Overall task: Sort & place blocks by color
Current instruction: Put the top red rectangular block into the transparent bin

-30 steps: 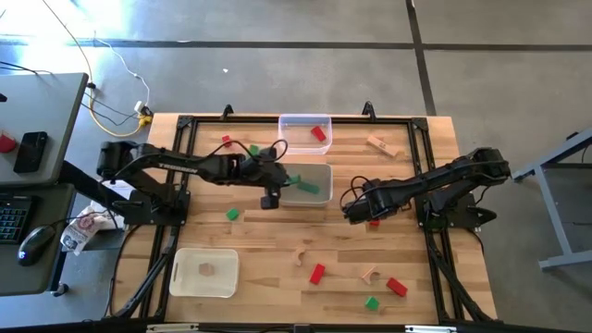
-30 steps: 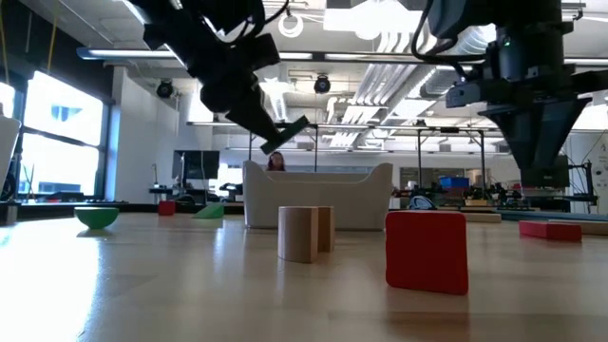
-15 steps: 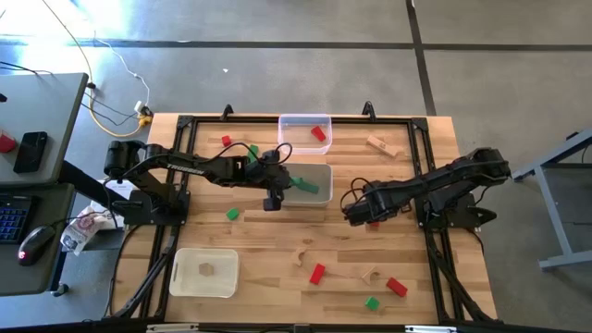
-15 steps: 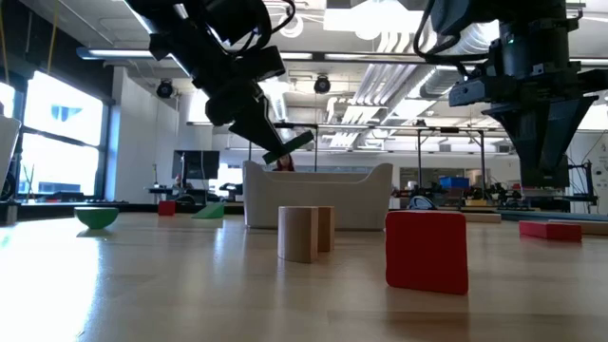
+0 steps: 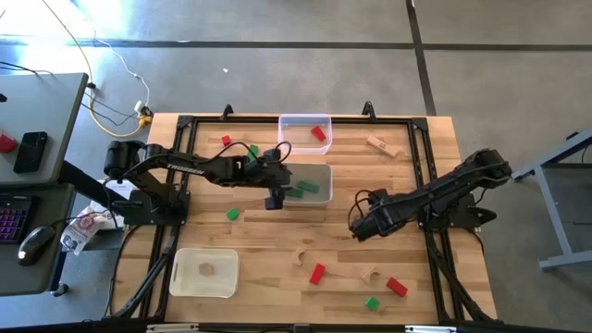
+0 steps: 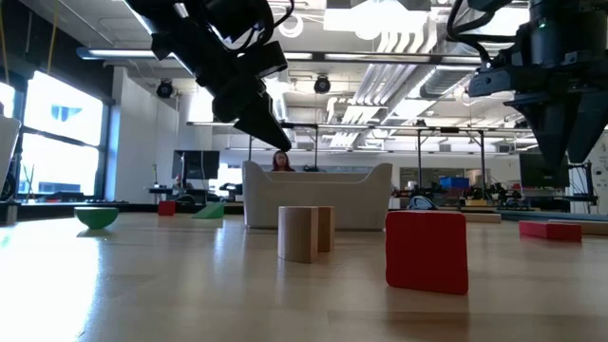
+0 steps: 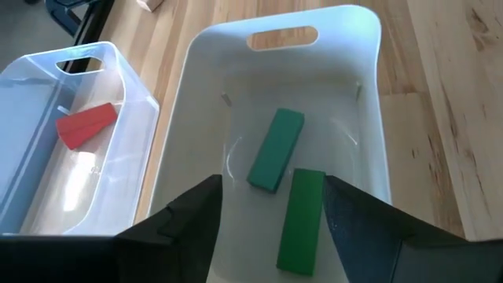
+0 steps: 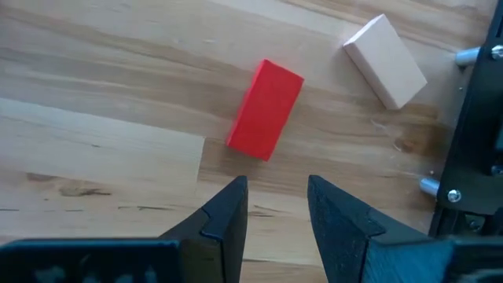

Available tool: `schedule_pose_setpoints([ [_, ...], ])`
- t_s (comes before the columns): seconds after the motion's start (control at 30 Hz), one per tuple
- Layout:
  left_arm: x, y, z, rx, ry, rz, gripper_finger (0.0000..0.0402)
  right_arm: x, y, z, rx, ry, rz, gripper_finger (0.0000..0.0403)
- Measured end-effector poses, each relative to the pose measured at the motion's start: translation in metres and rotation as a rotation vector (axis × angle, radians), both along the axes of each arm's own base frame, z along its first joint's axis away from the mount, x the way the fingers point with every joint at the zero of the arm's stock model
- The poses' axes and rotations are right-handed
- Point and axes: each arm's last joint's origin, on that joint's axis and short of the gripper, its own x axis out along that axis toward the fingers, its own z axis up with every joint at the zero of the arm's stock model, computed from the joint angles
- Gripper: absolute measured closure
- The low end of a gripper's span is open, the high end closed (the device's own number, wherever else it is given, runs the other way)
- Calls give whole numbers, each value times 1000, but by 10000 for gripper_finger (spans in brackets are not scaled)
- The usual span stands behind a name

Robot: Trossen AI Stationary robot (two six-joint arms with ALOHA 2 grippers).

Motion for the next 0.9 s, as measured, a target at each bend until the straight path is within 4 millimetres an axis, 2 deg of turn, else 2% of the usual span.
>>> schedule_pose_setpoints([
  [0.4,-3,-7,8,4,-18,-19,197,1,-6,0,-41,8,15,281],
  [0.9,-3,-8,11,35,-18,-18,195,0,-29,2,-59,108,74,281],
])
